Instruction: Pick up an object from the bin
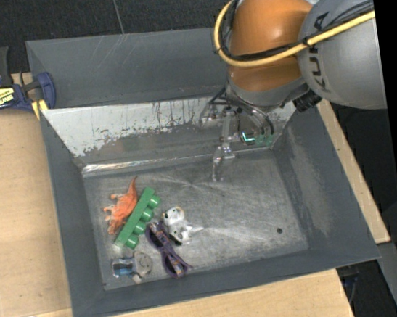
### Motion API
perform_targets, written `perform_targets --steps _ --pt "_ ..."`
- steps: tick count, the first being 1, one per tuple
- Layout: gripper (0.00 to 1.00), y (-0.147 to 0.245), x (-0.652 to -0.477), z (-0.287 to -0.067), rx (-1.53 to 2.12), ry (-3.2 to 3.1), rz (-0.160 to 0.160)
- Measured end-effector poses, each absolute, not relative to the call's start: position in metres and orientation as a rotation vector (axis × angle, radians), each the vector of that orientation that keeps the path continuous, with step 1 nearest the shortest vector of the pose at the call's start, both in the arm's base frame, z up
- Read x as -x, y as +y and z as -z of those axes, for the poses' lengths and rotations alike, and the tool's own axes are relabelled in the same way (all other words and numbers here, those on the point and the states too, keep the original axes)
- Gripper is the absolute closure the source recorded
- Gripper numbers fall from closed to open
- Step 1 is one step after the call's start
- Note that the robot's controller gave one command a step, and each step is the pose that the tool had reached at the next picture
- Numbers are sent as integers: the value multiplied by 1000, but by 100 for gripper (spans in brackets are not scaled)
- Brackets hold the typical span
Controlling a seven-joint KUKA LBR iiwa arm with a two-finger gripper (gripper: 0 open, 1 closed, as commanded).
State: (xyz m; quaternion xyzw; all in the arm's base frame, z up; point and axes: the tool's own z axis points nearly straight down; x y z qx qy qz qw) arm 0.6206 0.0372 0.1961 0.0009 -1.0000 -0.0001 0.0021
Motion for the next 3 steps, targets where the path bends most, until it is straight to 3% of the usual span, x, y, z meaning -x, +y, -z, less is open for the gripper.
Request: perform_targets --steps 1,2,3 --pt "0 37 -622 -201 -2 -3146 1" --pt "0 61 -570 -157 -13 -3149 0" --pt "0 68 -546 -138 -64 -3132 2"
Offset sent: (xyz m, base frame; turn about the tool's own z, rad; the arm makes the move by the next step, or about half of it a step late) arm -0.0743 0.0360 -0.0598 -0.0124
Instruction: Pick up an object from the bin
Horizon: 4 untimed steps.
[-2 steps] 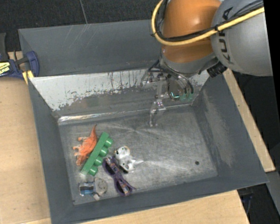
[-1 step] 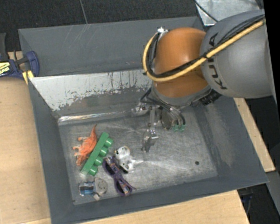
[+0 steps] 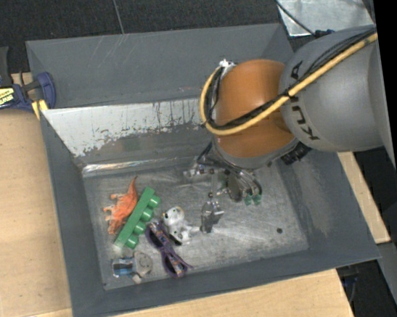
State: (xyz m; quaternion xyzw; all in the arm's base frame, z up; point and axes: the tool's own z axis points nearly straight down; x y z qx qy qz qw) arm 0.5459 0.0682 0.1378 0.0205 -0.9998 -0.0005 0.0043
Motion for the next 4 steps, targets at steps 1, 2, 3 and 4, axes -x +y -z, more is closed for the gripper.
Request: perform_targets --steps 1,2,3,4 --pt "0 75 -560 -146 -228 -3138 -2" --pt "0 109 -544 -125 -318 -3131 0" --pt "0 113 -554 -105 -27 -3139 9" --pt "0 125 -549 -98 -36 -3147 1"
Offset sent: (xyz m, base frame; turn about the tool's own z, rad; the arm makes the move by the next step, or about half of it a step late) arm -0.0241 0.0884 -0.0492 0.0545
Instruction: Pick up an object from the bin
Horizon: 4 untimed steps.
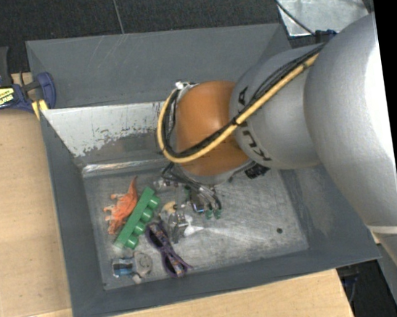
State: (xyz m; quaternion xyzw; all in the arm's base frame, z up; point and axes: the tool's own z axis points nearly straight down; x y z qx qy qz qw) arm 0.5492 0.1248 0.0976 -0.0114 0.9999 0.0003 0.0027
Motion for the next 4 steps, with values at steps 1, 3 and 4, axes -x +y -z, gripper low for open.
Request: perform_targets --steps 1,3,4 --pt "0 171 -523 -81 -14 3123 -1" --pt "0 186 -505 -85 -120 3125 -2" --pt "100 220 -542 -82 260 3125 51"
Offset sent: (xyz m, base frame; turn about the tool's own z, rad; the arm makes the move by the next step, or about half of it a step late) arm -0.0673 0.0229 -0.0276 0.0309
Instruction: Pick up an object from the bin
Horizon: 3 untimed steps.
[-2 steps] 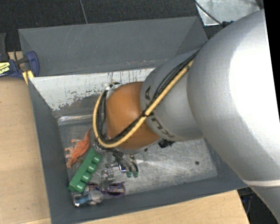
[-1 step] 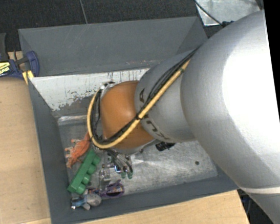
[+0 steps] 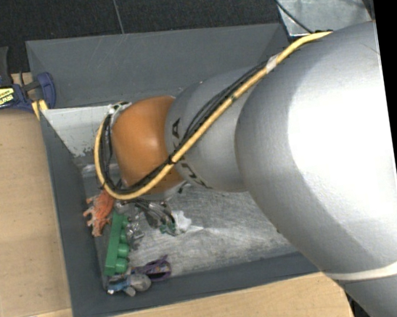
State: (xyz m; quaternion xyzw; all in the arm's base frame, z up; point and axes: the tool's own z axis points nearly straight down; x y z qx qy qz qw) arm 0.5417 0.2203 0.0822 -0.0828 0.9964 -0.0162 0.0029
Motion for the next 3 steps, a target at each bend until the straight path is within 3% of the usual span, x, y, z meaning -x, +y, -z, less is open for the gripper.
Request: perform_targets --steps 2,3 --pt "100 217 -535 -82 265 3117 33" --pt "100 210 -516 -86 282 3125 6"
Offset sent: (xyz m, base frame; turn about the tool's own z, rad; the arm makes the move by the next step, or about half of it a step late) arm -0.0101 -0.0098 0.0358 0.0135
